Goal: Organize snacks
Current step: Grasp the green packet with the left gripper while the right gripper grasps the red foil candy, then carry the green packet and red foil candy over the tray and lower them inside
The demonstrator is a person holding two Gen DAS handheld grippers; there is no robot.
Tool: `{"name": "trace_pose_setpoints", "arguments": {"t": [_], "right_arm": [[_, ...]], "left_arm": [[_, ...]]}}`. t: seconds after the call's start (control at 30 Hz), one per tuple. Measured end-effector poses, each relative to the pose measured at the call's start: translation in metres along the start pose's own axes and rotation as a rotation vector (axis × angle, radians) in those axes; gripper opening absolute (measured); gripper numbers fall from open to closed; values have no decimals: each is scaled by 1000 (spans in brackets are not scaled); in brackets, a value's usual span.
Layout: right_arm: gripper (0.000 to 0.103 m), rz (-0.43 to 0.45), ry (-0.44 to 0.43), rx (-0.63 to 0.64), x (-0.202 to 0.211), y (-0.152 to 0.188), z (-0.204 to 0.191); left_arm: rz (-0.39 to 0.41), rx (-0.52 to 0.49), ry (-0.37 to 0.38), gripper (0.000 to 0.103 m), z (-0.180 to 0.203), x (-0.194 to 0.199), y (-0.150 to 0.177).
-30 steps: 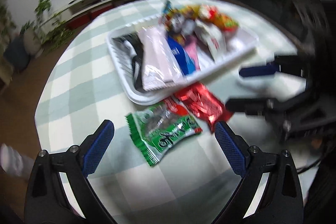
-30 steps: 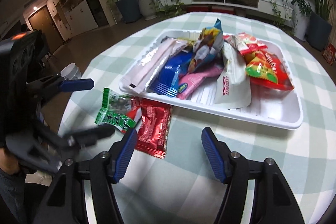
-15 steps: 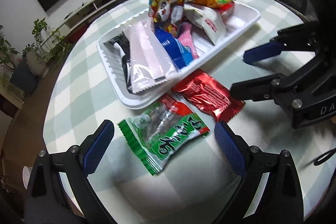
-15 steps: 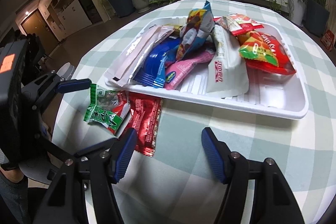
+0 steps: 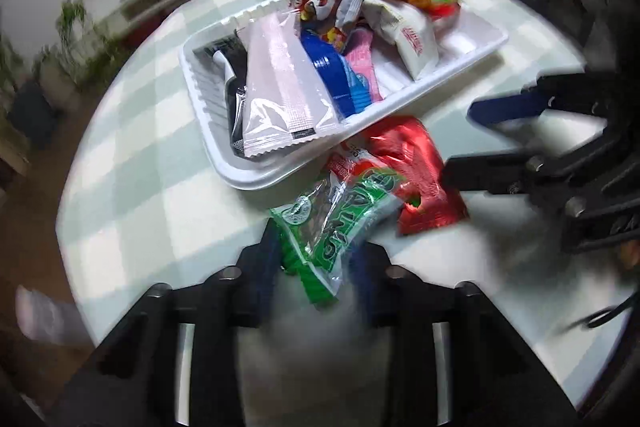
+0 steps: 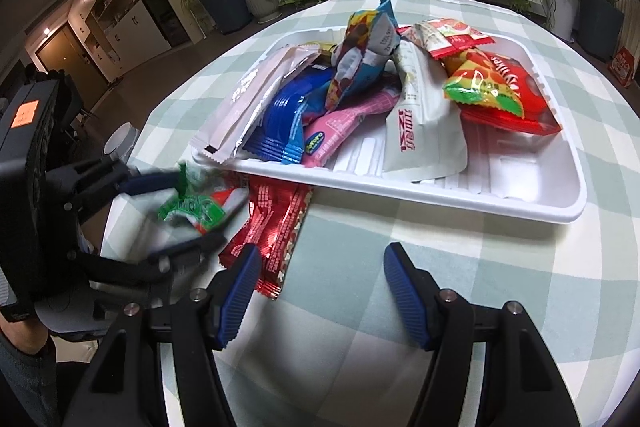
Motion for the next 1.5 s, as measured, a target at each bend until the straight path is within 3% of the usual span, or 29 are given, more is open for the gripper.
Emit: {"name": "trace_pose_setpoints", "arguments": {"t": [0.17, 0.5, 0.83, 0.93, 1.17, 1.5], "right_arm": [[68, 6, -4, -10, 0, -1, 2], [73, 13, -17, -52, -1, -4, 1], [72, 31, 59, 61, -13, -3, -24], [64, 36, 84, 89, -15, -2, -27], [28, 28, 115, 127, -13, -1, -25], [21, 13, 53, 112, 0, 5, -21]], "left_arm": [[-17, 87, 37, 29, -6, 1, 3], [-18, 141, 53, 27, -4, 12, 12], [10, 178, 73, 27, -8, 25, 15], [13, 184, 79, 27, -10, 25, 16], [20, 198, 91, 27, -11, 26, 15], [61, 242, 154, 27, -16, 36, 12]]}}
Point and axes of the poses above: each gripper's, at about its wrist camera, not at the fingertips, and x roughly against the way its jaws point, z to its right, y to its underside, the point moved 4 cm from there along -x, roughly the way its jaws point, and after that the axes turned 1 degree about x, right-handed, at the moved point
